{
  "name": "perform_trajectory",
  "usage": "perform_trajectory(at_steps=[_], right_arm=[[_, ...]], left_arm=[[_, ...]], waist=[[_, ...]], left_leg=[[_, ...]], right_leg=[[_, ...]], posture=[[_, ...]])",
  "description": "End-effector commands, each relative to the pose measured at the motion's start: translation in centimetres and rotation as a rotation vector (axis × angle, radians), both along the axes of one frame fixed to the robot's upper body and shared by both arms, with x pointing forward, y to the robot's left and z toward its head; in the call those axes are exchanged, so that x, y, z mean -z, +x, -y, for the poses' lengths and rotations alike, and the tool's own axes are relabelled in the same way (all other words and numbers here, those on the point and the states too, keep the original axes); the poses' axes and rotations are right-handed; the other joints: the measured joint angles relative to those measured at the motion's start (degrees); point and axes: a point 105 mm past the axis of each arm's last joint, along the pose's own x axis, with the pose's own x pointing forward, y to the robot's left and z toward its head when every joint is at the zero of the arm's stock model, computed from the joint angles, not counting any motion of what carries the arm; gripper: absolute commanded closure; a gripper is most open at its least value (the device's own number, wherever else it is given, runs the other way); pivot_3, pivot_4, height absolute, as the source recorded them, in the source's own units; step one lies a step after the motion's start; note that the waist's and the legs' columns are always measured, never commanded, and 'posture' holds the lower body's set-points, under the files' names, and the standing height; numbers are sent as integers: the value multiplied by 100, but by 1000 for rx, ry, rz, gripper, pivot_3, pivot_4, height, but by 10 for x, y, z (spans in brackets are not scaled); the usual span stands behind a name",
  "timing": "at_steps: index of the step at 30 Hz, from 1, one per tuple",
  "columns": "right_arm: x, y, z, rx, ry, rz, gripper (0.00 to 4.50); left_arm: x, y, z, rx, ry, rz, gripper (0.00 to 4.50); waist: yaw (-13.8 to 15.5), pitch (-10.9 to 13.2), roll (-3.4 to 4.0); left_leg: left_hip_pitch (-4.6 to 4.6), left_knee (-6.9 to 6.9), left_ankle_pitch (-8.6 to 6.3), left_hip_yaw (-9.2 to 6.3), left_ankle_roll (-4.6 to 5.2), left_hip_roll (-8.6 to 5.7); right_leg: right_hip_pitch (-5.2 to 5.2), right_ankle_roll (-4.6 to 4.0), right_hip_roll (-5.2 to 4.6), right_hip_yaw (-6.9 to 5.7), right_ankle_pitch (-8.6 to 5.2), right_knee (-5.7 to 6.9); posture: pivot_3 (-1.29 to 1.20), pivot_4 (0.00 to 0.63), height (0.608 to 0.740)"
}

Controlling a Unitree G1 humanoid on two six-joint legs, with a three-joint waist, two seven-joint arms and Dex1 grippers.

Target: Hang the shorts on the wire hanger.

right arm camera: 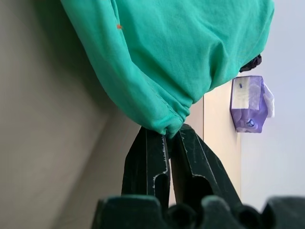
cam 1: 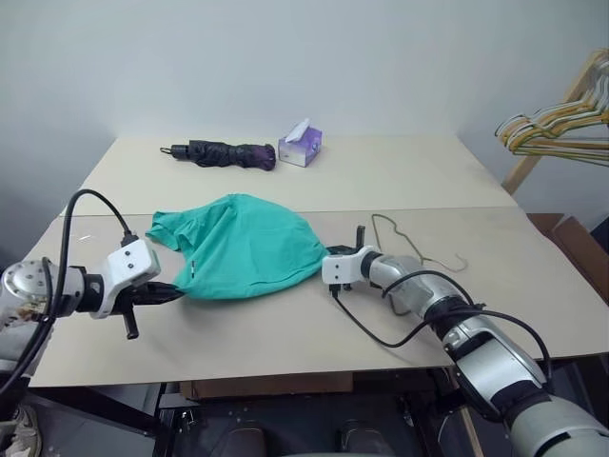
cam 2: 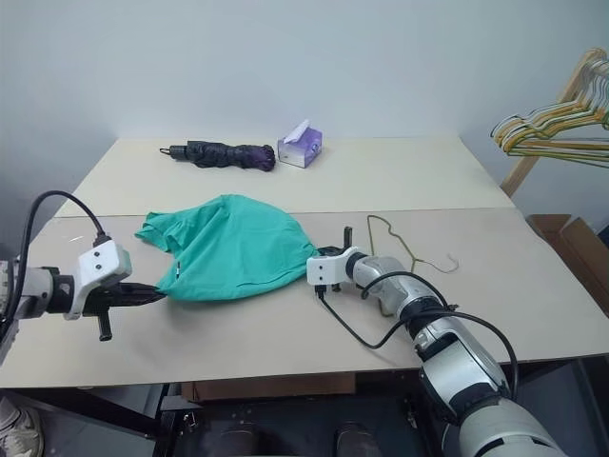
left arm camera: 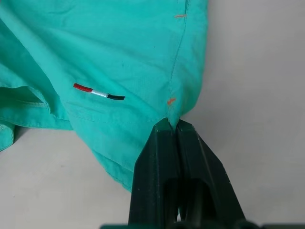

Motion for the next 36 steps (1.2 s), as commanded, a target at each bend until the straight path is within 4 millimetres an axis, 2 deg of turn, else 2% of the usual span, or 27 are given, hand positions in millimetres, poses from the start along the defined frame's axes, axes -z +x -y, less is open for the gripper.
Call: perform_trajectory(at_steps=[1, 6, 8, 11, 14, 17, 19, 20, 22, 24, 26, 28, 30, 32, 34, 36], right_arm=[[-15, 0, -3, -36, 3, 43, 4480], [-15, -8, 18, -6, -46, -1, 4480], [-24, -20, 31, -4, -58, -49, 4480], [-35, -60, 46, -79, -147, -206, 4480], [-55, -110, 45, -176, -179, -398, 4480], [-70, -151, 47, -268, -232, -580, 4480], [-82, -169, 44, -314, -197, -700, 4480], [-90, -169, 39, -304, -129, -752, 4480], [-104, -153, 31, -241, 23, -814, 4480], [-118, -129, 27, -147, 154, -859, 4480], [-130, -97, 28, -20, 232, -836, 4480], [-149, -49, 38, 160, 292, -667, 4480], [-192, 1, 53, 347, 434, -409, 4480], [-240, 33, 69, 477, 516, -97, 4480], [-294, 41, 81, 526, 592, 224, 4480], [-342, 29, 87, 514, 727, 461, 4480]], left_arm=[[-11, 5, 2, 17, 5, 43, 4500], [-14, 0, 2, 34, -1, 25, 4500], [-16, -14, 7, 113, -25, -30, 4500], [-13, -28, 5, 161, 28, -76, 4500], [-13, -44, -1, 217, 93, -125, 4500], [-20, -54, -2, 270, 131, -154, 4500], [-23, -57, -4, 305, 181, -164, 4500], [-24, -54, -5, 323, 210, -151, 4500], [-31, -42, 0, 336, 213, -98, 4500], [-41, -17, 10, 326, 190, 17, 4500], [-55, 22, 17, 243, 201, 179, 4500], [-80, 69, 17, 114, 265, 396, 4500], [-134, 121, 15, -145, 228, 711, 4500], [-200, 146, 14, -375, 83, 1013, 4500], [-267, 143, 5, -575, -144, 1261, 4500], [-322, 118, -3, -643, -327, 1478, 4500]], waist=[[2, 0, 0], [14, 0, 0], [33, 0, 0], [51, 3, 4], [62, 7, 9], [15, 10, 11], [19, 11, 12], [19, 10, 11], [9, 9, 9], [20, 10, 10], [97, 12, 17], [166, 10, 14], [247, 9, 9], [302, 8, 0], [331, 3, -9], [291, 2, -11]], left_leg=[[0, 0, 0, 0, 0, 0], [-3, 0, 0, 0, 0, 0], [-5, 0, 0, 0, 0, -1], [-15, 0, 0, -1, 0, 0], [-12, 0, -1, -2, 2, 5], [10, 1, -1, 1, 2, 12], [20, 1, -1, 2, 1, 12], [26, 1, -1, 3, 1, 12], [32, 0, -2, 4, 0, 14], [34, 1, -1, 7, 0, 14], [32, 2, 1, 6, -2, 12], [18, 2, 2, 4, -4, 10], [-4, 4, 3, 5, -4, 5], [-32, 11, 5, 3, -7, 5], [-122, 36, 8, -1, -12, 4], [-186, 42, 15, 1, -25, 0]], right_leg=[[0, 0, 0, 0, 0, 0], [-1, 0, 0, 0, 0, -2], [-1, 1, -1, -1, -1, -2], [-6, 1, -2, -2, -2, -7], [-5, 2, -1, -5, -5, -8], [8, 16, 2, -6, -20, -1], [15, 34, 2, -8, -33, -3], [18, 34, 0, -8, -35, -4], [22, 30, 1, -9, -41, -5], [21, 28, 4, -8, -40, 0], [23, 28, 5, -8, -38, 0], [13, -13, 8, -9, -10, 0], [-4, -12, 8, -8, -7, -2], [-32, -11, 7, -9, 2, 2], [-125, -8, 3, -8, 11, 30], [-188, -6, -4, -4, 13, 53]], posture=[[149, 0, 740], [151, 0, 740], [154, 0, 740], [150, 0, 740], [135, 0, 740], [122, 0, 740], [117, 0, 740], [116, 0, 740], [120, 0, 740], [119, 0, 740], [110, 0, 740], [109, 0, 740], [108, 0, 740], [101, 0, 740], [96, 0, 740], [91, 0, 740]])
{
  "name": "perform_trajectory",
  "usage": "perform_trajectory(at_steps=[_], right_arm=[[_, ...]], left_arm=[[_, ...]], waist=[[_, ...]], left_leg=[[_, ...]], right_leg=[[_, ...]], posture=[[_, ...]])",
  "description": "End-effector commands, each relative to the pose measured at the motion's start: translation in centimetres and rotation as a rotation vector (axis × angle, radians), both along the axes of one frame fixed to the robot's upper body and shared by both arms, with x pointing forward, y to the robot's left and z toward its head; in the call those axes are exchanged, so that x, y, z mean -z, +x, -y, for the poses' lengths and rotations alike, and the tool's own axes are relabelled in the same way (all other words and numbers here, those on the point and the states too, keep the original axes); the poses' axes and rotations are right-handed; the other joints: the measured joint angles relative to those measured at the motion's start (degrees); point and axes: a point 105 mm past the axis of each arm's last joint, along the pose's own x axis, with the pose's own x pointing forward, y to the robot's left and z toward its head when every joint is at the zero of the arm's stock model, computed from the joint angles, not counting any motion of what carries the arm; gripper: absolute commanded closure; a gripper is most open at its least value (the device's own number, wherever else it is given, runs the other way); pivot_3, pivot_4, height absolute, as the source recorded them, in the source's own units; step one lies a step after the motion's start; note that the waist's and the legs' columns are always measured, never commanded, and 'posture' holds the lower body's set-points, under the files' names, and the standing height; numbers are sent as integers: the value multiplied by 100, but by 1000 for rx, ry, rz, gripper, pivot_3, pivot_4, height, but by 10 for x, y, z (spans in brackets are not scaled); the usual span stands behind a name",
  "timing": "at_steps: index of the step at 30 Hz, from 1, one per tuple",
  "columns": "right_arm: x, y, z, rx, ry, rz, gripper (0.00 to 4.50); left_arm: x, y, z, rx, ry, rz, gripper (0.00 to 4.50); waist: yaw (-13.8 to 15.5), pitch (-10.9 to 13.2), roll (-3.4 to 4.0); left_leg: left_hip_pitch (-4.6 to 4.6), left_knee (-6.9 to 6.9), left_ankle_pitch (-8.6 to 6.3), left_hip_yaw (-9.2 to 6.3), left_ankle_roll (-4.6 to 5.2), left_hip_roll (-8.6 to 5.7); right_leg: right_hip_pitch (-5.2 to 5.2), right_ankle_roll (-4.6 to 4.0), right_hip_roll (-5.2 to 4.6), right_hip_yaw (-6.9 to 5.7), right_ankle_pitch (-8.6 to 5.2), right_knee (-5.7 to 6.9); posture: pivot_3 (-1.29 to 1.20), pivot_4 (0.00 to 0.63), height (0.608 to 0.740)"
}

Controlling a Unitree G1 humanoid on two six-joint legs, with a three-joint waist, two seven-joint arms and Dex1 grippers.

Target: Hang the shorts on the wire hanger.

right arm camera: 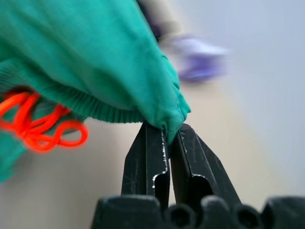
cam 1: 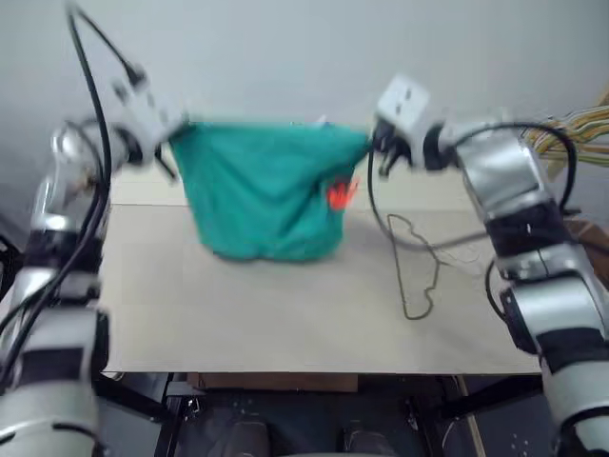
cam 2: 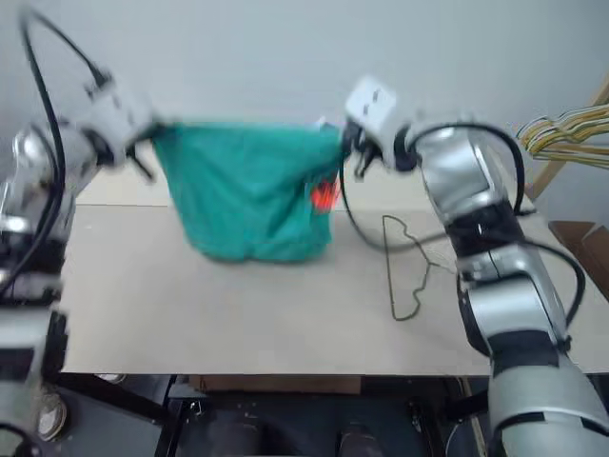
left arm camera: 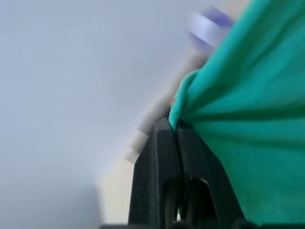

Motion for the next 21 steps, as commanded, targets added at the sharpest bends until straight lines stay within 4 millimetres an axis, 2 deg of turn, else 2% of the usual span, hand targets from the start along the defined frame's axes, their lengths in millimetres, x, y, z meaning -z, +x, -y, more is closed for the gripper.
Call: perform_trajectory(at_steps=[1, 3, 5, 7, 8, 9, 10, 11, 12, 13, 15, 17, 19, 21], right_arm=[[-92, -20, 31, 159, 108, 479, 4480], [-94, -32, 30, 144, 56, 556, 4480], [-80, -36, 26, 102, 25, 526, 4480], [-51, -36, 19, 52, -97, 487, 4480], [-26, -36, 14, 7, -196, 438, 4480], [-7, -36, 10, -28, -260, 401, 4480], [19, -38, 4, -94, -315, 333, 4480], [37, -41, 0, -141, -347, 287, 4480], [68, -46, -6, -222, -449, 223, 4480], [91, -52, -9, -281, -521, 176, 4480], [150, -72, -14, -444, -645, -11, 4480], [173, -85, -15, -530, -708, -77, 4480], [212, -105, -20, -629, -736, -191, 4480], [233, -120, -23, -700, -779, -253, 4480]], left_arm=[[-98, -48, -36, -74, -224, 469, 4500], [-114, -66, -35, 11, -218, 542, 4500], [-106, -70, -28, 134, -192, 478, 4500], [-81, -73, -22, 208, -55, 410, 4500], [-51, -70, -18, 265, 24, 287, 4500], [-30, -70, -16, 310, 72, 194, 4500], [7, -68, -17, 353, 111, 3, 4500], [32, -70, -18, 384, 130, -130, 4500], [75, -78, -21, 394, 252, -291, 4500], [104, -87, -24, 408, 339, -404, 4500], [168, -116, -34, 462, 478, -682, 4500], [190, -131, -38, 482, 516, -782, 4500], [232, -156, -42, 485, 552, -985, 4500], [257, -179, -43, 505, 582, -1130, 4500]], waist=[[-47, -1, -1], [-79, -5, 1], [-143, -10, 4], [-187, -13, 8], [-212, -13, 8], [-244, -13, 8], [-255, -12, 8], [-312, -12, 9], [-354, -12, 9], [-382, -10, 11], [-444, -5, 16], [-468, -4, 16], [-471, -6, 11], [-459, -7, 11]], left_leg=[[-38, -4, 21, 1, -37, -3], [-41, -38, 23, 3, -51, -15], [-32, -57, 21, 4, -54, -19], [-28, -56, 16, 4, -55, -19], [-15, -56, 15, 5, -54, -19], [-4, -52, 13, 7, -50, -18], [10, -48, 2, 8, -30, -18], [14, -36, 1, 8, -27, -16], [24, -30, 1, 8, -25, -15], [32, -25, 1, 8, -24, -13], [73, -27, 1, 8, -23, -7], [123, -33, -4, 11, -16, 4], [130, -33, -4, 11, -16, 5], [138, -33, -9, 12, -9, 5]], right_leg=[[-38, 1, -5, 1, 0, -7], [-60, 0, -17, 0, 0, -8], [-59, 0, -21, -4, 0, -10], [-43, 2, -20, -10, -1, -24], [-18, 3, -21, -10, -2, -46], [4, 7, -20, -10, -4, -61], [16, 8, -19, -9, -3, -51], [16, 8, -17, -9, -3, -48], [16, 7, -15, -6, -3, -42], [16, 7, -13, -4, -3, -23], [40, 3, -5, 1, -2, -10], [92, -3, 1, 1, -8, -17], [99, -4, 1, 1, -9, -15], [106, -3, 2, 4, -9, -18]], posture=[[91, 0, 740], [92, 0, 740], [97, 0, 740], [98, 0, 740], [98, 0, 740], [107, 0, 740], [107, 0, 740], [106, 0, 740], [104, 0, 740], [104, 0, 740], [109, 0, 740], [107, 0, 740], [112, 0, 740], [110, 0, 740]])
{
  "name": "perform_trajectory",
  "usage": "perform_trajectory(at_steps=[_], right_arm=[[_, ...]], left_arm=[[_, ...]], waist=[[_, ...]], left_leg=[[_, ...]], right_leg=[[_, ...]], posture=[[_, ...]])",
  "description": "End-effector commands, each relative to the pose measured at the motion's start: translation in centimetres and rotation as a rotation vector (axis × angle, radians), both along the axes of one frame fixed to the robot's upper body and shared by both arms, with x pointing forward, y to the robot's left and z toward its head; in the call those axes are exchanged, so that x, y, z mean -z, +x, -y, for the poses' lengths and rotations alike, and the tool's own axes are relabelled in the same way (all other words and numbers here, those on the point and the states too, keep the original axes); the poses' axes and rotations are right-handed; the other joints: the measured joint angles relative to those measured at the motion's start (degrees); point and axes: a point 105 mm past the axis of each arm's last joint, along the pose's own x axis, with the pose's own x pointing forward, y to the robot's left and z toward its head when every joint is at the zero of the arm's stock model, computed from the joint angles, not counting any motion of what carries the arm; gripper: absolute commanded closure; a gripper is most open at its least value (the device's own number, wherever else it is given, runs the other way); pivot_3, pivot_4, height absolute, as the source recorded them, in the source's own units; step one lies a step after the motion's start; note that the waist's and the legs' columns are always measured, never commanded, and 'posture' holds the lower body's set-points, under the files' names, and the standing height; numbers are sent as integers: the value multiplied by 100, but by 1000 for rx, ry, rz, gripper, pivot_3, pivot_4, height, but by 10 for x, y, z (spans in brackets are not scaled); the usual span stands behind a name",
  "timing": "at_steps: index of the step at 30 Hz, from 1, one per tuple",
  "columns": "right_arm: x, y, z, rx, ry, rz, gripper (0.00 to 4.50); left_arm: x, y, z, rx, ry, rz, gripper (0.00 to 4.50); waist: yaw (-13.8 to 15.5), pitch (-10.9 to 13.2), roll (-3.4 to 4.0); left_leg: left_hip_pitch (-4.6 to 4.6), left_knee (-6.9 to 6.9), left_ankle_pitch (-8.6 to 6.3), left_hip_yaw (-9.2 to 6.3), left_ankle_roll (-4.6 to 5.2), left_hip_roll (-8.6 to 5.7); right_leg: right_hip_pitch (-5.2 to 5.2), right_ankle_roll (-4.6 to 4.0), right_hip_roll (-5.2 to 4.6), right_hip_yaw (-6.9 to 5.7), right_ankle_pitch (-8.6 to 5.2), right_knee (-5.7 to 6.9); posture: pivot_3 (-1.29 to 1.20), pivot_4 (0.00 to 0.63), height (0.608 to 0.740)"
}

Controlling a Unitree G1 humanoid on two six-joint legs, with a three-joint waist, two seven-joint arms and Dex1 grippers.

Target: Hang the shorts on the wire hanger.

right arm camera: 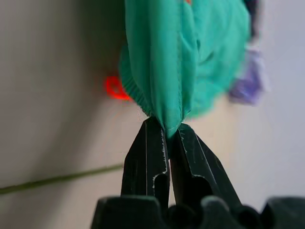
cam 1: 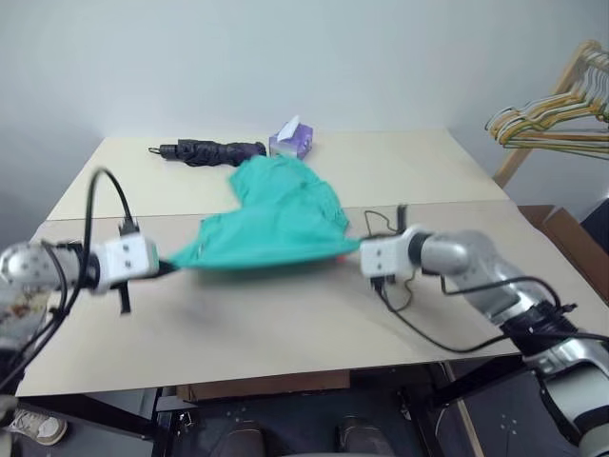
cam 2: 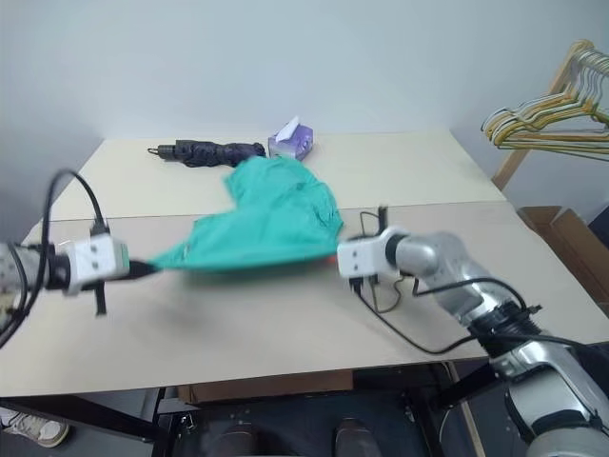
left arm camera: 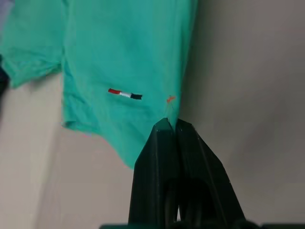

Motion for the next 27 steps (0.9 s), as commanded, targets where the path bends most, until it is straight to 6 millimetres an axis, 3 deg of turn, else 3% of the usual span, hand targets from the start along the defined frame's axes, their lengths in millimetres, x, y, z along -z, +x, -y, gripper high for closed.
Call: perform_trajectory(at_steps=[1, 7, 15, 19, 23, 27], right_arm=[[11, -19, -3, -91, -83, -44, 4480], [19, -40, 6, -122, -164, -151, 4480], [20, -49, 8, -122, -182, -197, 4480], [14, -57, 5, -144, -157, -227, 3230], [11, -68, 11, -148, -153, -300, 1853], [-7, -75, 14, -102, -51, -364, 523]], left_arm=[[15, -26, 1, 39, 113, -131, 4500], [22, -57, 7, 71, 179, -300, 4500], [17, -71, 5, 91, 235, -379, 4500], [14, -68, 9, 100, 212, -348, 3549], [7, -66, 3, 97, 228, -364, 2253], [-6, -62, -4, 75, 227, -373, 1045]], waist=[[19, 0, 0], [147, -1, -4], [157, -1, -5], [159, -1, -5], [167, -1, -6], [155, -1, -7]], left_leg=[[-2, 0, -1, 2, 1, -1], [7, 6, -1, 4, 2, 0], [20, 4, -5, 7, 6, 0], [22, 4, -5, 7, 7, 0], [22, 5, -5, 7, 7, 0], [23, 6, -5, 7, 7, 0]], right_leg=[[-1, 1, -1, 1, 0, 0], [6, 0, 0, 0, -1, 1], [19, -2, 0, 0, -5, -2], [19, -2, 0, 0, -5, -2], [22, -2, 1, -1, -5, -3], [24, -2, 0, -1, -6, -3]], posture=[[110, 0, 740], [106, 0, 740], [108, 0, 740], [101, 0, 740], [90, 0, 740], [77, 0, 740]])
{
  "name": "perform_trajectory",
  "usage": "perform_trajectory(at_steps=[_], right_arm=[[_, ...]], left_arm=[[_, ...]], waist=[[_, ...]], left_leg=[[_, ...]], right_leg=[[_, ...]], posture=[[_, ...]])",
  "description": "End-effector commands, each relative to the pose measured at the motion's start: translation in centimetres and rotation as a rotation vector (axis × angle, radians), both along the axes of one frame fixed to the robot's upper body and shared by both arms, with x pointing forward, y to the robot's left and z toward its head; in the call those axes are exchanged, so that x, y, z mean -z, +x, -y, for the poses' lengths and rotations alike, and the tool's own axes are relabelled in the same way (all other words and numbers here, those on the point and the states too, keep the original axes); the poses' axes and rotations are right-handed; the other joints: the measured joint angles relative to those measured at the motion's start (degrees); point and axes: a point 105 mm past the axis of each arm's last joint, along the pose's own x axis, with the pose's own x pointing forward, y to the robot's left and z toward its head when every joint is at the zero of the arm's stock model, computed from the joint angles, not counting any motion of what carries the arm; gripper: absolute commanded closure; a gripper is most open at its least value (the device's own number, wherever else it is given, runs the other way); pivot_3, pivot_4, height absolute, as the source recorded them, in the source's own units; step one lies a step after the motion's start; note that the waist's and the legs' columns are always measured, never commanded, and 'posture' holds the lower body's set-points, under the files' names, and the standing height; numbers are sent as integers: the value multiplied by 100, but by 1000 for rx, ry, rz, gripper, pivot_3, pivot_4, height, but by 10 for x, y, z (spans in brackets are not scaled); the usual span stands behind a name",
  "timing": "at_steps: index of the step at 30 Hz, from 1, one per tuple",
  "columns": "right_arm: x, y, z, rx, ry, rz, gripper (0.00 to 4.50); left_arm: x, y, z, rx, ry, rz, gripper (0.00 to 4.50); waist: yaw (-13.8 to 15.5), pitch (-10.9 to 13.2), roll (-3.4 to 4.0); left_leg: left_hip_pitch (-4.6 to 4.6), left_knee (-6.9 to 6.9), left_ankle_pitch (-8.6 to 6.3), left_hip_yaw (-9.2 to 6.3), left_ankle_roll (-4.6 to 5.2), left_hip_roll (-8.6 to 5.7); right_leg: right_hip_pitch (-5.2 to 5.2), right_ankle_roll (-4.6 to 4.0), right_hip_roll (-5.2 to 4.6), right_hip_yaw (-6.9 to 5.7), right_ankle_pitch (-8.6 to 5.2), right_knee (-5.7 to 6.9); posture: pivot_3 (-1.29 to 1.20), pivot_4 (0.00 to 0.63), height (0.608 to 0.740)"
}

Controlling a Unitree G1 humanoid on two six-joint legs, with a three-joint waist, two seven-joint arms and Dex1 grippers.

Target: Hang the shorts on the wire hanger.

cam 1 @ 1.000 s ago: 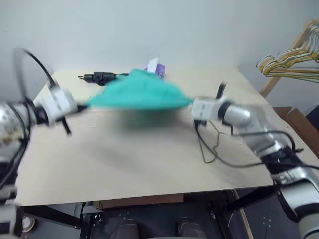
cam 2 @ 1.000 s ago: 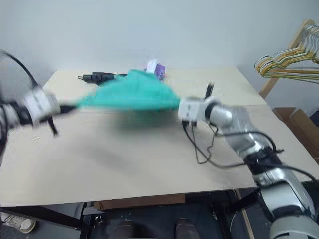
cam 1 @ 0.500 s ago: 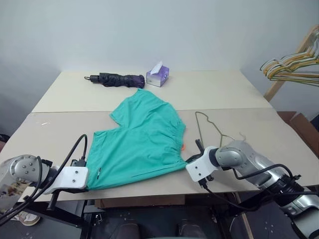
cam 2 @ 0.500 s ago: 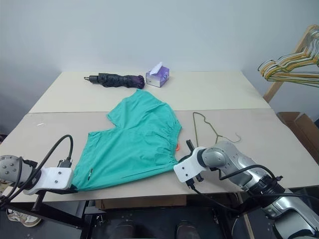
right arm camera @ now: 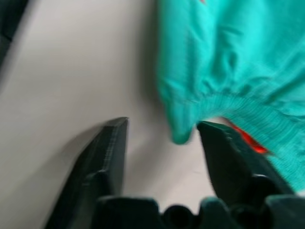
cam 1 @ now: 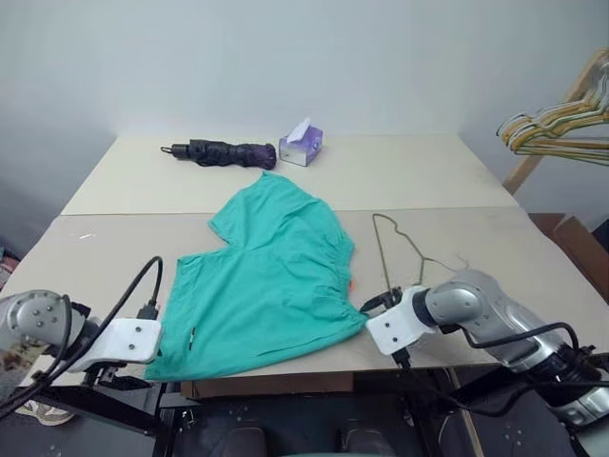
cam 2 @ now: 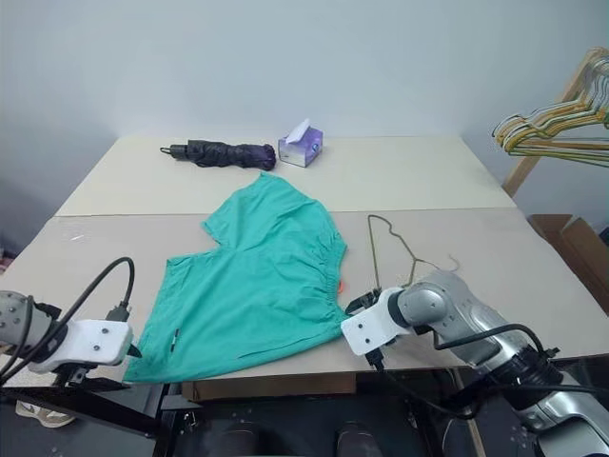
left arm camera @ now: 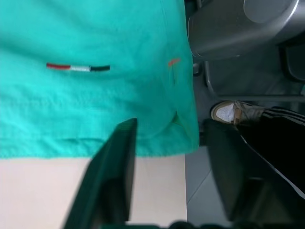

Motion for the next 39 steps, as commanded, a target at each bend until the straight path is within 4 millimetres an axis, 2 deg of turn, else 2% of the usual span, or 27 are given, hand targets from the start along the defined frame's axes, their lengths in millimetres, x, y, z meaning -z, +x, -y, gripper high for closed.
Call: perform_trajectory(at_steps=[1, 2, 3, 4, 6, 8, 12, 15, 25, 30, 34, 39], right_arm=[[-34, 1, 1, 62, 102, -2, 216], [-38, 1, 3, 85, 125, -12, 0], [-43, 3, 4, 119, 153, -22, 0], [-48, 10, 8, 212, 204, -36, 0], [-56, 25, 15, 359, 285, -35, 0], [-57, 31, 22, 457, 311, -64, 0], [-55, 44, 31, 653, 378, -119, 0], [-52, 68, 34, 857, 486, -122, 0], [-40, 104, 35, 1276, 673, -185, 0], [-34, 114, 31, 1428, 742, -215, 0], [-26, 115, 22, 1458, 748, -231, 0], [-14, 116, 19, 1502, 740, -253, 0]], left_arm=[[-23, 12, -6, -20, -2, 52, 755], [-27, 15, -5, -27, -18, 67, 419], [-31, 18, -4, -32, -41, 83, 123], [-39, 24, 2, -40, -93, 110, 51], [-53, 33, 12, -45, -183, 158, 51], [-62, 45, 23, -67, -271, 231, 51], [-72, 58, 41, -70, -367, 293, 51], [-80, 68, 61, -65, -467, 352, 51], [-87, 76, 92, -69, -636, 381, 51], [-91, 76, 104, -69, -722, 378, 51], [-93, 71, 111, -43, -761, 345, 51], [-90, 72, 111, -26, -732, 342, 51]], waist=[[-2, 0, 0], [-6, 0, 1], [-8, 0, 0], [-9, 1, -1], [-6, 0, -3], [-7, 0, -2], [-8, 0, -2], [-25, -1, -5], [-19, -2, -5], [-35, -1, -4], [-91, -1, -4], [-179, -1, -4]], left_leg=[[0, 0, 0, 0, 0, 1], [3, 0, 0, 0, 0, 1], [8, -1, 0, 0, 0, 1], [9, -1, -1, 0, 0, 1], [11, 0, -1, 0, 0, 2], [18, 0, -1, 0, 0, 1], [22, -1, -2, -2, 2, 1], [28, 0, -2, -2, 2, 1], [25, 0, -3, -8, 3, 0], [25, -1, -3, -9, 3, 0], [25, -1, -3, -11, 3, 0], [26, -1, -3, -13, 3, -1]], right_leg=[[0, 0, 0, 0, 0, 0], [3, 0, 0, 0, 0, 0], [7, 1, 1, 0, -1, 0], [9, 1, 1, 0, -1, -1], [14, 1, 1, -1, -1, -2], [22, 2, 1, -2, -1, -3], [28, 2, 2, -3, -1, -3], [35, 1, 4, -1, 0, -3], [39, 1, 6, -1, 0, -5], [39, 2, 5, -1, 0, -5], [39, 2, 5, -1, 0, -5], [40, 2, 5, -1, 0, -6]], posture=[[74, 0, 740], [72, 0, 740], [70, 0, 740], [69, 0, 740], [65, 0, 740], [62, 0, 740], [70, 0, 740], [72, 0, 740], [63, 0, 740], [42, 0, 740], [35, 0, 740], [31, 0, 740]])
